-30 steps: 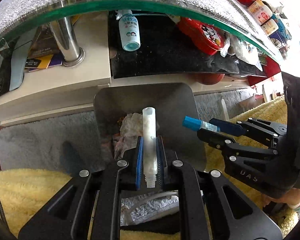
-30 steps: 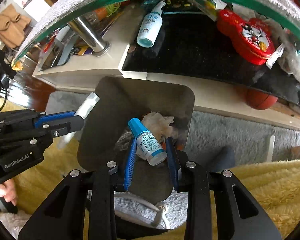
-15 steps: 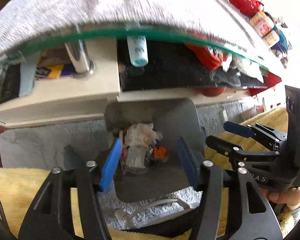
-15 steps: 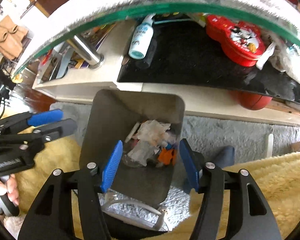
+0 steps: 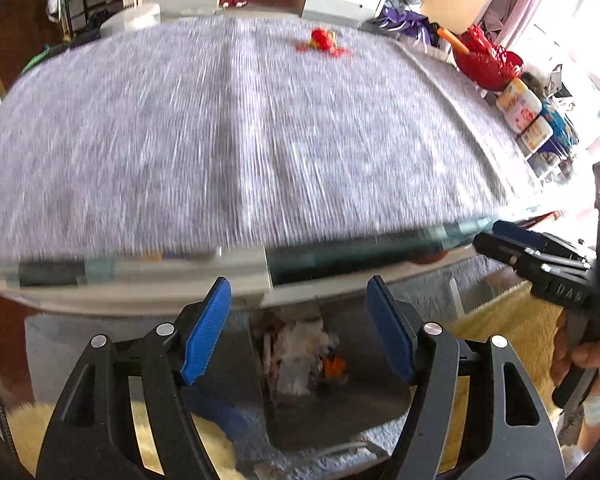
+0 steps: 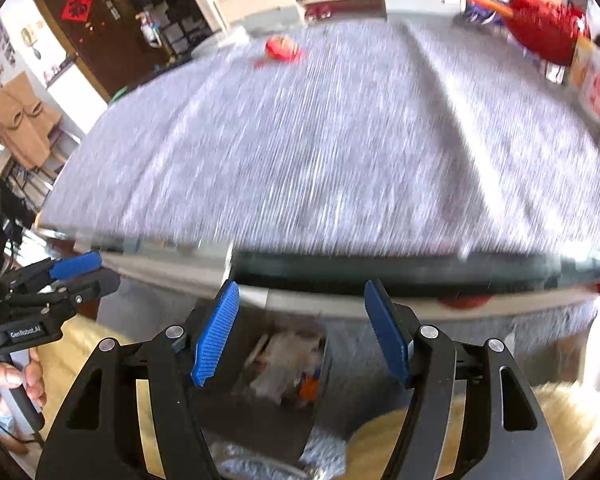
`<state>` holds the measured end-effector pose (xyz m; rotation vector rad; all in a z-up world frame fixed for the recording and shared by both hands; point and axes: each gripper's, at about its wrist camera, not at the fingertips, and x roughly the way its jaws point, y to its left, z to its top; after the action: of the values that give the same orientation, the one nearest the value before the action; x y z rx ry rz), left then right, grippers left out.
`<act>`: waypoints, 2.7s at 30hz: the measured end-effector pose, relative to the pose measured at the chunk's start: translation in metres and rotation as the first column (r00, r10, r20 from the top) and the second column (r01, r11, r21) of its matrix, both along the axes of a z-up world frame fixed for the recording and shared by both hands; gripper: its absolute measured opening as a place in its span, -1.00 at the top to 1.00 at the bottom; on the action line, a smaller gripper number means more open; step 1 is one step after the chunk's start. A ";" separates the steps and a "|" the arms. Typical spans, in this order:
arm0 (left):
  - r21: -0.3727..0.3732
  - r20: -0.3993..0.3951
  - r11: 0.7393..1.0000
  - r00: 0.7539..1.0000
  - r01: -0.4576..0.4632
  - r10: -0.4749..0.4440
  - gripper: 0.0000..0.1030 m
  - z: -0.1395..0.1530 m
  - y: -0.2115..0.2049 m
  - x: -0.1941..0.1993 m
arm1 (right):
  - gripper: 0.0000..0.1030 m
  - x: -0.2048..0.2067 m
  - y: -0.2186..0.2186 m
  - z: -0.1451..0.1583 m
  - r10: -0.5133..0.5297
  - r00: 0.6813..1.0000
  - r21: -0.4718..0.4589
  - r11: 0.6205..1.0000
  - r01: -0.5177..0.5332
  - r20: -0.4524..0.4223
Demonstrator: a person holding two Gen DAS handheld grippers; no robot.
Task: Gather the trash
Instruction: 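Grasp the red lantern ornament with the left tool while the right tool pinches its tassel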
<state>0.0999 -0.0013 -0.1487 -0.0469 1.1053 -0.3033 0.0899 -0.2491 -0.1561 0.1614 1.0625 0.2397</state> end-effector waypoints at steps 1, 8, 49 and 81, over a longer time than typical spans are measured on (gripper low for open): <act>0.005 0.009 1.000 1.000 0.001 -0.001 -0.29 0.002 -0.001 0.006 | -0.29 0.007 -0.002 0.003 -0.004 1.000 -0.003 1.000 0.004 0.009; 0.034 0.054 0.999 0.999 0.000 -0.002 -0.29 0.015 -0.005 0.065 | -0.29 0.071 -0.008 0.015 -0.021 0.998 -0.024 0.999 0.022 0.062; 0.041 0.096 0.998 0.994 0.039 -0.043 -0.31 0.015 -0.045 0.261 | 0.95 0.238 0.040 -0.015 0.104 0.991 0.012 0.994 -0.105 0.088; -0.039 0.035 0.990 0.990 0.136 -0.135 0.40 -0.012 -0.101 0.297 | 0.96 0.241 0.020 -0.017 0.076 0.994 0.030 0.996 -0.078 0.075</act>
<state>0.3971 -0.1026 -0.1608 -0.0031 1.0719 -0.4474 0.3309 -0.2293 -0.1729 0.1404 0.9932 0.3305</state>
